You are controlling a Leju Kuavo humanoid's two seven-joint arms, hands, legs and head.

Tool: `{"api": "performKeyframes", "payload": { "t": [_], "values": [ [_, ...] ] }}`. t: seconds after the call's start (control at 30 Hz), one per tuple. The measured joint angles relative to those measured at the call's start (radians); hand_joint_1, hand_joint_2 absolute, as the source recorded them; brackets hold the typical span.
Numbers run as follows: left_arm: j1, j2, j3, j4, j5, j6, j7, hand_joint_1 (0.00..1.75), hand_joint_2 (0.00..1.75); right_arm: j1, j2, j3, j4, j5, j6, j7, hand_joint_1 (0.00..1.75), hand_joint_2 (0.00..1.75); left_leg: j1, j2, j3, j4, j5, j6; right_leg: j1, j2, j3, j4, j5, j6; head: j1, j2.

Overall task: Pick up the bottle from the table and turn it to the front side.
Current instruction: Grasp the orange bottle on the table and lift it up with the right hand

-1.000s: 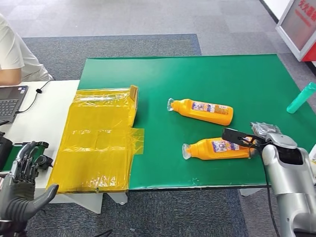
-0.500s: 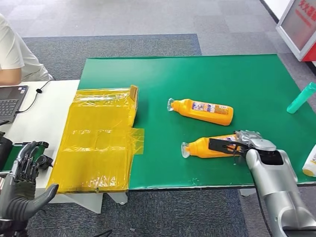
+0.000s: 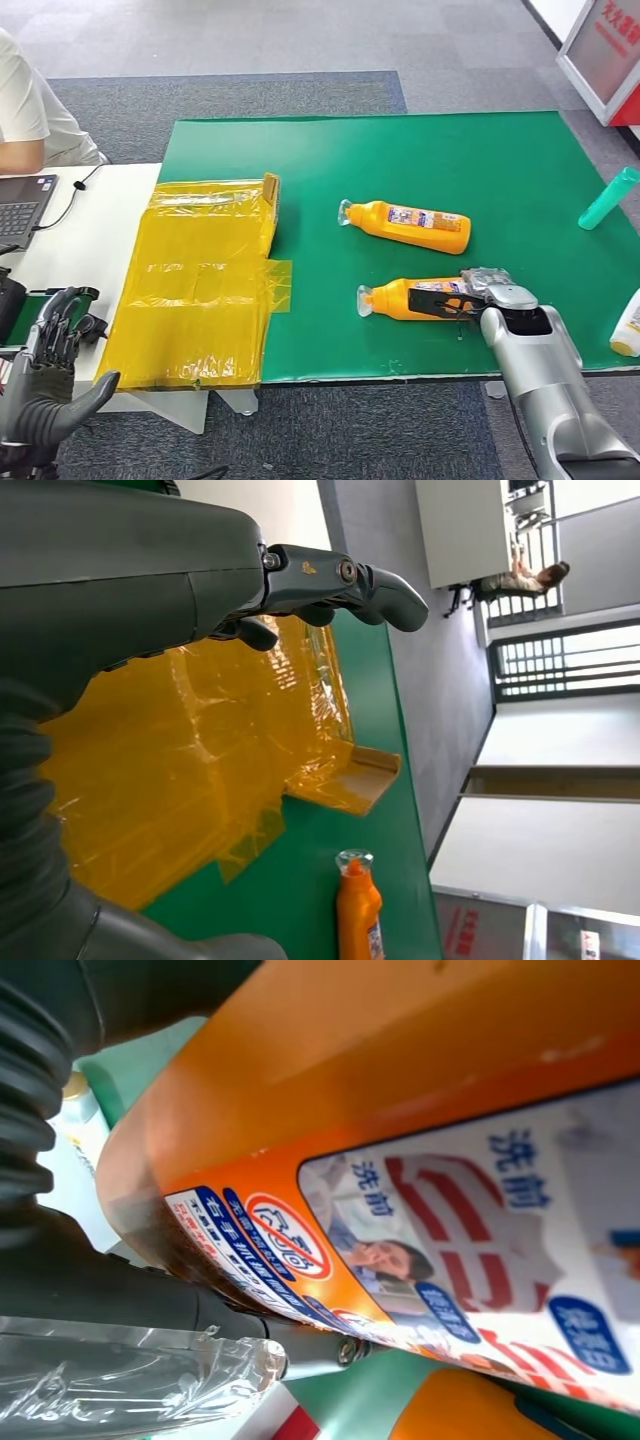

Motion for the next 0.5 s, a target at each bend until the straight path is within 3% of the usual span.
{"api": "performKeyframes", "payload": {
  "t": [0.5],
  "values": [
    [0.000, 0.007, 0.000, 0.008, 0.005, -0.002, 0.000, 0.00, 1.75, 0.008, 0.026, 0.000, 0.002, -0.045, -0.049, -0.046, 1.75, 1.75, 0.001, 0.001, 0.002, 0.000, 0.000, -0.001, 0.001, 0.001, 0.001, 0.000, 0.001, -0.001, 0.000, 0.000]
  ]
}}
